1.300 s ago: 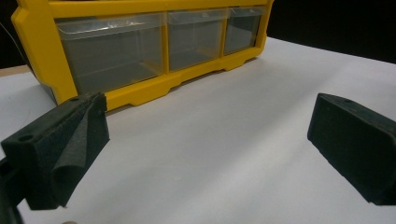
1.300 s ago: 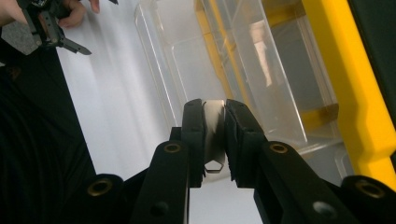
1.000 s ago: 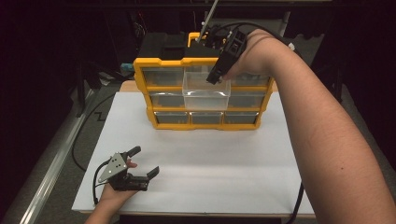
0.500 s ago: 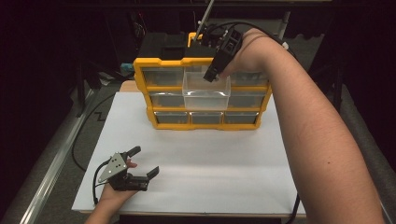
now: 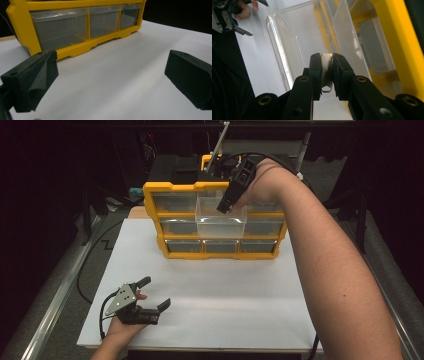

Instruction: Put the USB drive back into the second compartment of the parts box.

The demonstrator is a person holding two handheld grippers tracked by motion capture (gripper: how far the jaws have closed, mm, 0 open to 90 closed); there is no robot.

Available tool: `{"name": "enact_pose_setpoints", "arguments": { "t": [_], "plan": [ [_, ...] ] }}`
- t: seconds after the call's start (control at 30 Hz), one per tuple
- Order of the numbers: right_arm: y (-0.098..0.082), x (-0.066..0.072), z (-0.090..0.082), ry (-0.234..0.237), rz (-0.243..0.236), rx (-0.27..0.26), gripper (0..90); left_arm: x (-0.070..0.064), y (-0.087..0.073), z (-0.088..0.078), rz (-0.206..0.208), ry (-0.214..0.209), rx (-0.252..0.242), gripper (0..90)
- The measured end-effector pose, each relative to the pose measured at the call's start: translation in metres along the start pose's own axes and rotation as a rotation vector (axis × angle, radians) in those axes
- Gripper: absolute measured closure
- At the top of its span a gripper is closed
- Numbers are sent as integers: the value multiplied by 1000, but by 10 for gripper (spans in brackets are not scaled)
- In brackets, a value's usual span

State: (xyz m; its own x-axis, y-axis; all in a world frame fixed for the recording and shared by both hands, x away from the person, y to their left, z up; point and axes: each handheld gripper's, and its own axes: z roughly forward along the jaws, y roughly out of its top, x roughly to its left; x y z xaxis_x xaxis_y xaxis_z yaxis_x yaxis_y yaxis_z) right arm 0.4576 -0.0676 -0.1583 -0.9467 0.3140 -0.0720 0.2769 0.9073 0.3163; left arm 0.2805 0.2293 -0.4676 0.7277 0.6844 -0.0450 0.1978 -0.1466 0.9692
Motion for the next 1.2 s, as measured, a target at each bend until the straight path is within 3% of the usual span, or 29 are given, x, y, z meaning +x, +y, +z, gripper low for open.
{"name": "enact_pose_setpoints", "arguments": {
  "t": [0.5, 0.6, 0.7, 0.87, 1.2],
  "plan": [
    [2, 1, -3, -10, 5, -24, 783, 0, 0, 0, 0, 0, -3, 3],
    [0, 0, -7, -12, 16, -61, 510, 1, 0, -1, -1, 0, -4, 3],
    [-2, 1, -15, -50, 20, -82, 387, 1, 0, 0, 0, 1, -4, 3],
    [-11, 4, -26, -56, 35, -102, 339, 0, 0, 0, -2, 0, -2, 3],
    [-34, 16, -37, -62, 37, -67, 298, 0, 0, 1, 2, 3, 5, 3]
  ]
}}
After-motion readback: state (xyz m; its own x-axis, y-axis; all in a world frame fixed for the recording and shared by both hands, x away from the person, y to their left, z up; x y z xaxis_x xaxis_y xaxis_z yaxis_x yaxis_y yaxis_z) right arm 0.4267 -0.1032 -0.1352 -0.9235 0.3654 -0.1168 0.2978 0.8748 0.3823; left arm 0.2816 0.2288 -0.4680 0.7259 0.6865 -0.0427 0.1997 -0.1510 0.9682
